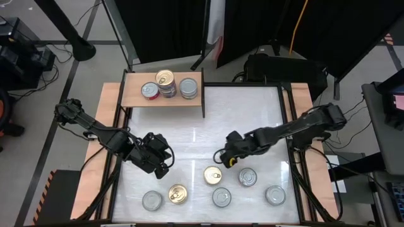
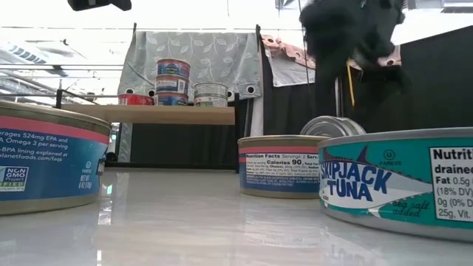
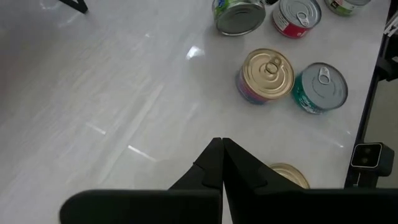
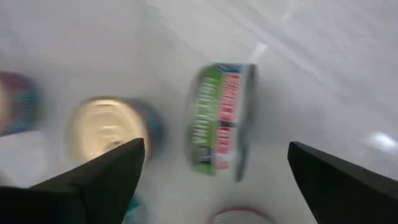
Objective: Stack canned seafood by type on shelf
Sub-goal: Stack the green white tuna can on top of the green white tuna cans on the shelf
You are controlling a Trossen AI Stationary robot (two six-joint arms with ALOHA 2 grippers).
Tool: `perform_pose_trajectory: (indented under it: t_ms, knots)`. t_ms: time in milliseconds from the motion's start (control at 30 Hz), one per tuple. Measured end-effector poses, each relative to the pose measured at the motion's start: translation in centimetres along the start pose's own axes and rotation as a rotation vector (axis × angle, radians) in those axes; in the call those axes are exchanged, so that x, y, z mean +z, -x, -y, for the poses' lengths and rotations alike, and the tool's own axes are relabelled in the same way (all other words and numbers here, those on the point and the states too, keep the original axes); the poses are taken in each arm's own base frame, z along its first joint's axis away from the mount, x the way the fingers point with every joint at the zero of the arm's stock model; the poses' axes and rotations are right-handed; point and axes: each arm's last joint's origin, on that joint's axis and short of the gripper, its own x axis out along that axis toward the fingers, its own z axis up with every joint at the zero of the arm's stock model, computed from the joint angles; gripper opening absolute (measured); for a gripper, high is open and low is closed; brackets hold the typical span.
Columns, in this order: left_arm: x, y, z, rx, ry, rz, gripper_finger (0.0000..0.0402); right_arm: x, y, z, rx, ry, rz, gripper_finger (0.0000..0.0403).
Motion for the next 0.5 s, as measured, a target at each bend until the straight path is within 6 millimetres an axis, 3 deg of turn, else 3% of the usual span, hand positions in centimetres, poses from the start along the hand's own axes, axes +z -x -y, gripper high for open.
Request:
perform_pose_trajectory:
  t_ms: [300, 500]
  knots:
    - [-0.3, 0.1, 0.3, -0.012, -0.01, -0.002, 0.0004, 0.9, -3.8, -0.7, -0.143, 0.135, -0.033, 0.0343]
    - [-0.4, 0.2, 0.3, -0.014, -0.013, -0.002, 0.0004, 0.8, -4.9, -1.4, -0.168, 0.178, -0.055, 0.0225]
